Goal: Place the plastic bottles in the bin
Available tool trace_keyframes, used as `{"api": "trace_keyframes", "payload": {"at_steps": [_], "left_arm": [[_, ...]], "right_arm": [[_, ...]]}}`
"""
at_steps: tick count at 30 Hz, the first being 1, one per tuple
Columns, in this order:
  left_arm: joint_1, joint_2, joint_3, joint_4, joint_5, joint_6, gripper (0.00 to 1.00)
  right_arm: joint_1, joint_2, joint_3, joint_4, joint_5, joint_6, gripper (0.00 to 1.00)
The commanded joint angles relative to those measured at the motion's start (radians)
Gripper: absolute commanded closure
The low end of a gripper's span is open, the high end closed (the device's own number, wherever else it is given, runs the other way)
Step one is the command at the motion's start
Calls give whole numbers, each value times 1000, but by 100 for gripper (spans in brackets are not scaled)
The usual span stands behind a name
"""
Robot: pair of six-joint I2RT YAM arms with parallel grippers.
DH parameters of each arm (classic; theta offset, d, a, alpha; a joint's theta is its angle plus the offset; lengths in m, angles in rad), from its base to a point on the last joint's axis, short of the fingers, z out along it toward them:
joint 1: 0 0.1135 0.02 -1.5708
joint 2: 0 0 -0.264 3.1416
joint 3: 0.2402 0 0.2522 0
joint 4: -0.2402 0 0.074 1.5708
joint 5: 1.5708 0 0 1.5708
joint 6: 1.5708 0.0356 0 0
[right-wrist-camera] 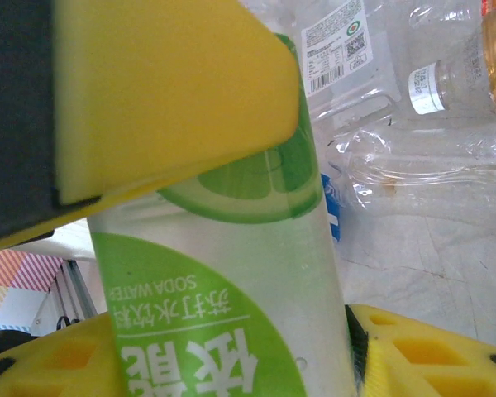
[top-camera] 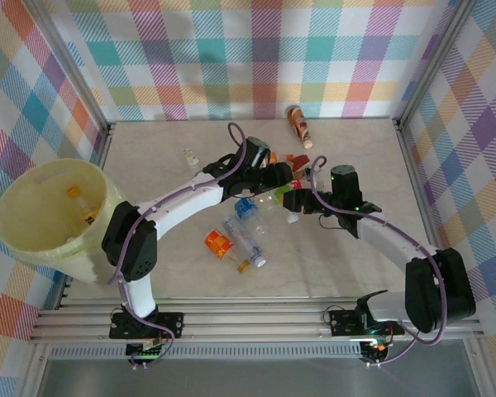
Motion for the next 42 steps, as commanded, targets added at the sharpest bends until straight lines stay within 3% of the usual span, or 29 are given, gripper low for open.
{"api": "trace_keyframes", "payload": {"at_steps": [1,5,12,18,26,34,42], "left_arm": [[-17,7,33,-43,13,18,42],[-17,2,33,-35,1,19,49],[-15,11,52,-51,-31,16,52],[-14,-12,55,-83,-108,21,52],[13,-99,-1,-117,-222,31,52],[54,-245,-61,-197,-365,84,52],[100,-441,-97,-314,-515,161,52]], "right_arm": [[8,19,45,51,-30,-28,55],[8,25,45,65,-51,-21,50],[8,25,52,37,-52,-40,28],[8,-2,60,-32,-5,-78,0],[8,-83,14,-27,128,-62,0],[8,-139,-25,-11,337,-42,0],[8,-167,-39,11,373,-59,0]]}}
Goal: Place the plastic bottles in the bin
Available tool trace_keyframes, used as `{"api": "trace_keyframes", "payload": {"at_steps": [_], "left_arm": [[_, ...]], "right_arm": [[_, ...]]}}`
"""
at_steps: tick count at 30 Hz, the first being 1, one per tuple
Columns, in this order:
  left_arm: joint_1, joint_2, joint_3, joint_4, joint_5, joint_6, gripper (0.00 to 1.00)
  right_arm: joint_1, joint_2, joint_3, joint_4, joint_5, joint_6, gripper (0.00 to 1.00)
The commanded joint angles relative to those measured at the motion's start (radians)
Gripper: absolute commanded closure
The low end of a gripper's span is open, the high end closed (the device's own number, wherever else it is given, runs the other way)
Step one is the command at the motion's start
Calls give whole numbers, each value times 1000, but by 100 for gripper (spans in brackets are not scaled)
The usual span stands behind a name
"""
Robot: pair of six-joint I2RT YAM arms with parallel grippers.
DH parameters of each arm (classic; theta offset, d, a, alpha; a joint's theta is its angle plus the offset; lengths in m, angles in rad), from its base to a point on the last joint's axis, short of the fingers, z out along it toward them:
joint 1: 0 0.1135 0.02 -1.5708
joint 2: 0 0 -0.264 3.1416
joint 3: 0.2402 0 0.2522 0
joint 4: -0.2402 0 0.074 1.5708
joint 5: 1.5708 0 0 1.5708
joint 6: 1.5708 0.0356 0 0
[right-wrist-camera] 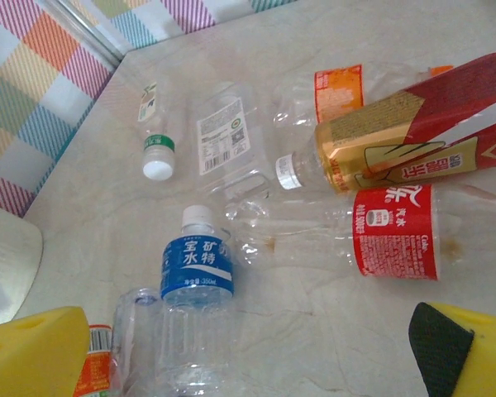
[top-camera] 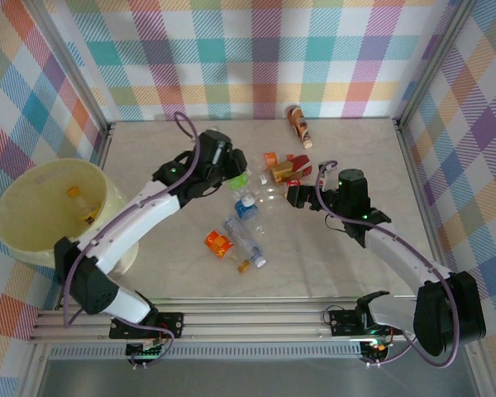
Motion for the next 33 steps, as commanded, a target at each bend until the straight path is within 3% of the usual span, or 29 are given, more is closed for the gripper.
{"api": "trace_keyframes", "payload": {"at_steps": [1,9,22,25,33], "left_arm": [[20,-99,-12,-94,-111,62,52],[35,-255,66,-281,-299,156,51],[54,-349,323,-574,-784,329,47],[106,-323,360,-625,-863,352,47],[390,-336,334,-582,-826,456,48]], "right_arm": [[8,-17,10,20,33,-13,0],[8,-21,11,51,72,9,0],[8,6,26,53,95,53,0],[8,21,27,76,121,69,0],[8,54,61,68,116,73,0]]}}
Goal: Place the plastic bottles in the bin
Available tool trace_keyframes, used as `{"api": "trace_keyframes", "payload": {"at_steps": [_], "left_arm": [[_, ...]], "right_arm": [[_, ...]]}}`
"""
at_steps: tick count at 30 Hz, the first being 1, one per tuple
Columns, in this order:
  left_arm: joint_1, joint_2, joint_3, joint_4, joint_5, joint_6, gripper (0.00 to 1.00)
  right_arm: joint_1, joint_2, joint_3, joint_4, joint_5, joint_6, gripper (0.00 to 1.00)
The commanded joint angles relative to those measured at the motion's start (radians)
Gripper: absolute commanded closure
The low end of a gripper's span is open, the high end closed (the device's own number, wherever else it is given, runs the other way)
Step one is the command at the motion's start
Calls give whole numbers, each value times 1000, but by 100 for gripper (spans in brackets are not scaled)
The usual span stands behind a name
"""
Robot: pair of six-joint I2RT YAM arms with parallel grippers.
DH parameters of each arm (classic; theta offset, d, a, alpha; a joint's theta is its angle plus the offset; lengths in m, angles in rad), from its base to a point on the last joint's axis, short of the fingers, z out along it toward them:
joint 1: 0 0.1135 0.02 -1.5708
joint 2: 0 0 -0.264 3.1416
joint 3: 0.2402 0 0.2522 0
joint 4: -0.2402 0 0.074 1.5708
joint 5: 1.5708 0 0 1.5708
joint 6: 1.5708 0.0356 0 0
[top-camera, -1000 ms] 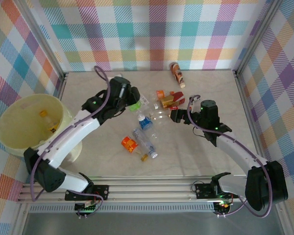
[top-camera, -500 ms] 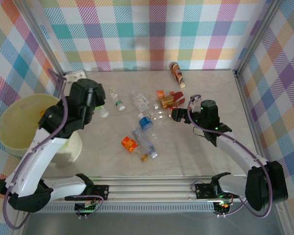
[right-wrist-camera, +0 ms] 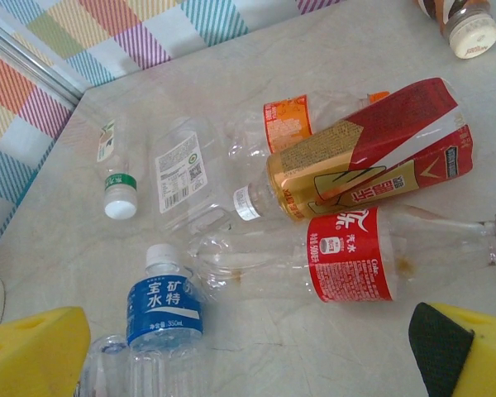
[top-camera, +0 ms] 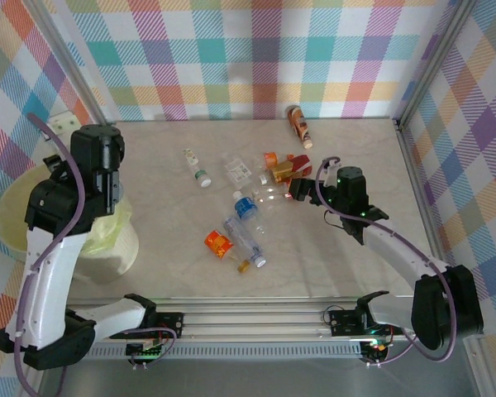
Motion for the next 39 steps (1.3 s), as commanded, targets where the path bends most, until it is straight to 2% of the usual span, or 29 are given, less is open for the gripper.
{"api": "trace_keyframes", "payload": {"at_steps": [1,4,10,15,16,20,27,29,33,37,39], "left_arm": [[123,-22,-17,7,14,72,48],[247,-31,-42,6,137,75,48],[488,-28,-113,-11,297,94,47],[629,-12,-163,-3,320,112,47],[681,-10,-177,5,327,115,47],[807,0,-233,28,419,124,46],[921,50,-295,48,482,91,42],[946,84,-290,37,484,69,37],[967,127,-267,15,464,28,35],[967,129,-241,17,452,4,23],[967,131,-226,11,457,-4,21]], "right_arm": [[7,17,44,29,8,18,0],[7,30,50,19,18,22,0],[7,37,68,0,-4,0,0],[7,47,81,-12,-10,-13,0],[7,48,83,-14,-10,-12,0],[7,49,72,9,6,-12,0],[7,36,57,11,44,-14,0],[7,29,52,10,52,-19,0],[7,14,36,9,68,-27,0],[7,2,29,-4,81,-30,0],[7,-2,25,-7,91,-31,0]]}}
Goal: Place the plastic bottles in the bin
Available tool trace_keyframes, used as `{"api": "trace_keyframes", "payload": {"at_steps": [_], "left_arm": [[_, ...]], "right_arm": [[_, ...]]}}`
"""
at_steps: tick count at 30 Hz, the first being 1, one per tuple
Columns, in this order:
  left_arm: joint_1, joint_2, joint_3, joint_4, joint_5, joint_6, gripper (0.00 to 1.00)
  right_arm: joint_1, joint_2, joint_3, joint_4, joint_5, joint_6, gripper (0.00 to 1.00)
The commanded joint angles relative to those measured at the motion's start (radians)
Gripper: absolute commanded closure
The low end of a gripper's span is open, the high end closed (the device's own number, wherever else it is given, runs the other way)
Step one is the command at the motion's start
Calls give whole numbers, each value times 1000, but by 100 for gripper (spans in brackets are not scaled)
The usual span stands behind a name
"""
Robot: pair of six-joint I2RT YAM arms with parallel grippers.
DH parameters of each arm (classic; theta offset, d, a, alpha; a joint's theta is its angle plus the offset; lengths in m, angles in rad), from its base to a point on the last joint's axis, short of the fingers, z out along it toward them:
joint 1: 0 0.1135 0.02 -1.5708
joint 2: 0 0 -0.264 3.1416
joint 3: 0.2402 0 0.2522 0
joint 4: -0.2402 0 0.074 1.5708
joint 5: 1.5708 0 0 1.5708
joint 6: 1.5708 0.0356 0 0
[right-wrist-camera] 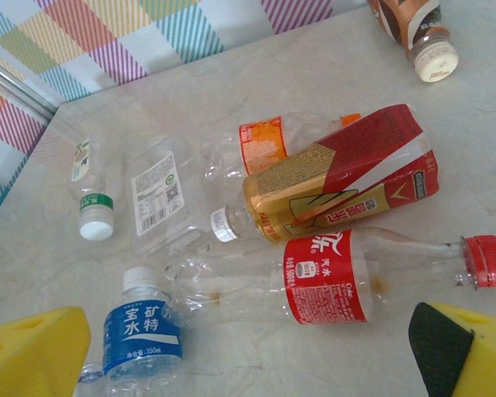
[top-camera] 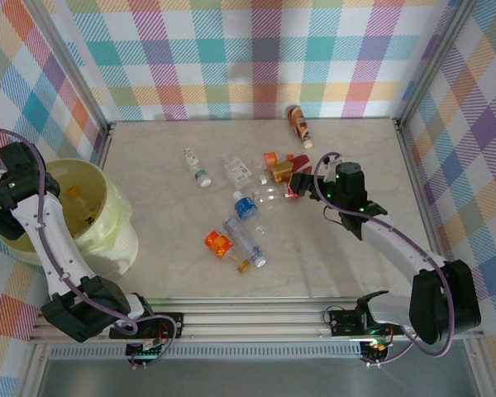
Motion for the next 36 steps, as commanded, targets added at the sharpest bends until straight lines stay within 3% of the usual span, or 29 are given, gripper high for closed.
{"api": "trace_keyframes", "payload": {"at_steps": [1,9,15,23,31,36], "left_arm": [[11,-9,57,-14,6,-34,21],[-8,-72,105,-25,241,-43,12],[-129,-109,173,-46,324,-65,3],[-453,-112,275,-52,340,-132,0],[-835,-72,191,95,327,-250,0],[-1045,-15,106,191,235,-357,0]], "right_arm": [[7,-33,-16,7,24,-23,0],[7,-57,-39,9,61,-7,0],[7,-69,-48,14,57,-6,0],[8,-87,-52,10,51,-12,0],[6,-92,-37,-49,52,-13,0],[6,-97,-42,-83,102,5,0]]}}
